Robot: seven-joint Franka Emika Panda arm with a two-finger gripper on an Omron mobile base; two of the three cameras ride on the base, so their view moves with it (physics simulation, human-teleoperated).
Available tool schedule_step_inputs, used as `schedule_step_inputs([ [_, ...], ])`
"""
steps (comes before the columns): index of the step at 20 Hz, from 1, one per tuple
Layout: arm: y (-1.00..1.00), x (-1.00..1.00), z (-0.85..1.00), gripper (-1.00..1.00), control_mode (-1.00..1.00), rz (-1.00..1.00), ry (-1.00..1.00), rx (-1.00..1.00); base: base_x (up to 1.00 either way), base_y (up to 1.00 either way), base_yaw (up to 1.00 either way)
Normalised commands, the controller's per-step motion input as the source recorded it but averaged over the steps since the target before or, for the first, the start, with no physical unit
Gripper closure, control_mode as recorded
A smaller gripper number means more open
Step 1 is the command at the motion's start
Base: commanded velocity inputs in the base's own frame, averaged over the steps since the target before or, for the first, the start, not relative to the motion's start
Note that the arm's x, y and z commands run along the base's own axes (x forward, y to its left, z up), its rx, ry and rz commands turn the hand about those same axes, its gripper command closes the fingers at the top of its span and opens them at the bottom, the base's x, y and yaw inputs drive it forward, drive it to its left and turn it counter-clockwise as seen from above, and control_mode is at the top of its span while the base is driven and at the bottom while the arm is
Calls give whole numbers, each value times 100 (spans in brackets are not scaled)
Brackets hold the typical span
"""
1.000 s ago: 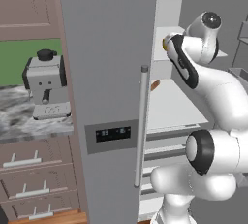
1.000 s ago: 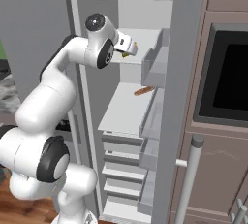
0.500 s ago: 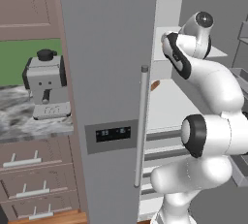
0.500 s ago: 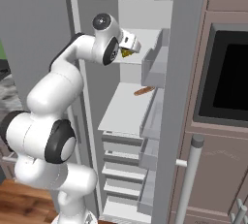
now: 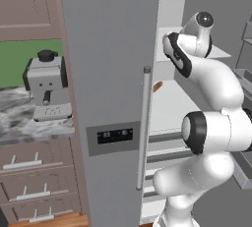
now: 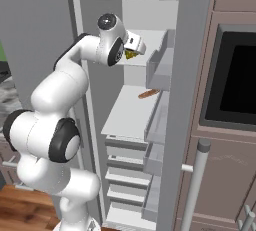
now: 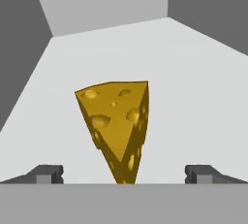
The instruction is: Pick the cheese from the fridge and the cheese grater from the cabinet and place them next to the salad bowl.
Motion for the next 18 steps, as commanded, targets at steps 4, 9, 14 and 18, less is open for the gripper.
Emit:
schedule_step_inputs([
  [4,0,18,-9,-100,-100,0,1,0,0,0,0],
  [9,0,19,-1,-100,-100,0,1,0,0,0,0],
  [14,0,11,-15,-100,-100,0,3,0,0,0,0],
  [18,0,9,-20,-100,-100,0,1,0,0,0,0],
])
